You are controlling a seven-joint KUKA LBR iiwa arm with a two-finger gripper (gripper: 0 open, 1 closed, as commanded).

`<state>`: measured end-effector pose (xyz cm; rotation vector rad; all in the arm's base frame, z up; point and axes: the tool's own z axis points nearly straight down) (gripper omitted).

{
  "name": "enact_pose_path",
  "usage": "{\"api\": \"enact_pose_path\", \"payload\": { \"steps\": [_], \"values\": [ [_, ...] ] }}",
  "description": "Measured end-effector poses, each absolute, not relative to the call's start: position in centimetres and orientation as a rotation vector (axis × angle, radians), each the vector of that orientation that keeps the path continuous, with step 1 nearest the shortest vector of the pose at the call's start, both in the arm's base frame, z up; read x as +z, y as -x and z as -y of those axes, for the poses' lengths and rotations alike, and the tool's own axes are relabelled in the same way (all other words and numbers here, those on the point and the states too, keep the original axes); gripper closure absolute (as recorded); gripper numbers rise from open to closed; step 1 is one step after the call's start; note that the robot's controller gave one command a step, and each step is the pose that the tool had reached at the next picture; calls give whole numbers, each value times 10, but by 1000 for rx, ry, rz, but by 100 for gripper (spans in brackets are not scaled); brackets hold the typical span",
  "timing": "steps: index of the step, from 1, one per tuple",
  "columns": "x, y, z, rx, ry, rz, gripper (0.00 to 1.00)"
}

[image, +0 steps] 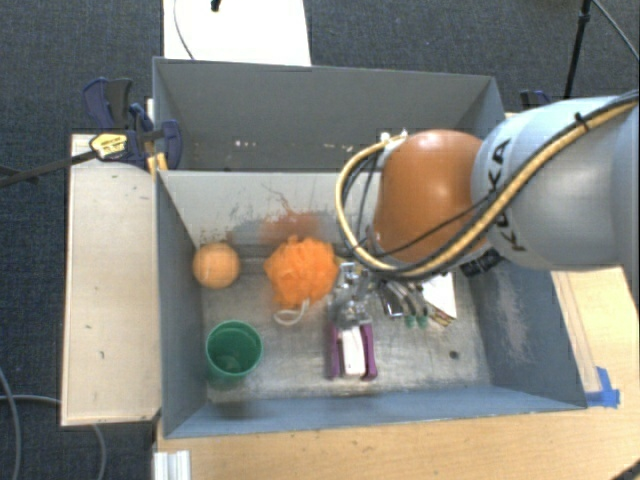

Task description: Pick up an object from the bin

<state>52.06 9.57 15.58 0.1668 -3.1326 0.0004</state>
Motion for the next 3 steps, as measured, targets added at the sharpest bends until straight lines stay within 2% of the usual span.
{"api": "enact_pose_path", "payload": {
  "steps": [1,2,3],
  "values": [
    [191,-518,-102,-3,122,3142,100],
    [199,-549,-78,-2,-164,3141,100],
    [183,-503,-90,-1,-797,3041,100]
  ]
}}
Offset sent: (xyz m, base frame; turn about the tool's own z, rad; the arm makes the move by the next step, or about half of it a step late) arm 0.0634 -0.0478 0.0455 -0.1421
